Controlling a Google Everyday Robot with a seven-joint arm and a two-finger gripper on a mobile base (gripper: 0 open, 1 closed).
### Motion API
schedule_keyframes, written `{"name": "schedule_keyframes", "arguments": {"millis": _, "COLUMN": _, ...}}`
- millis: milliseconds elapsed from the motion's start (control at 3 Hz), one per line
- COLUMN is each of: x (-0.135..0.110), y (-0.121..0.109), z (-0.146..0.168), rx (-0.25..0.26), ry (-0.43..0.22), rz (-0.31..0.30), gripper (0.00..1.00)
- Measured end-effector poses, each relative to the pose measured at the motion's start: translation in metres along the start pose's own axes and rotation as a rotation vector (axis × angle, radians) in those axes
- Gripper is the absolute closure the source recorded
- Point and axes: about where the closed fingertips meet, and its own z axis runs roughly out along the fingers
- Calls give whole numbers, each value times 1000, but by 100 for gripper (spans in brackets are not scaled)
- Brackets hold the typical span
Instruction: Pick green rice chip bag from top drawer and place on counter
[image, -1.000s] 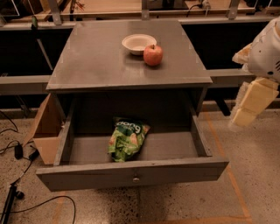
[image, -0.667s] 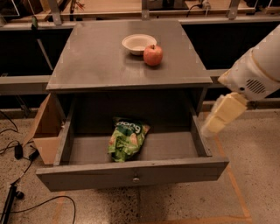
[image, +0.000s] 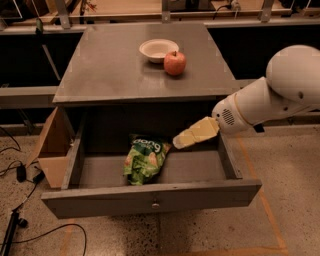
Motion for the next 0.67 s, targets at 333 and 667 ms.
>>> {"name": "schedule_keyframes", "arguments": {"millis": 333, "x": -29, "y": 12, "z": 45, "rx": 43, "ry": -47, "rz": 92, "gripper": 0}}
{"name": "schedule_keyframes", "arguments": {"millis": 667, "x": -55, "y": 24, "z": 67, "rx": 55, "ry": -71, "rz": 106, "gripper": 0}}
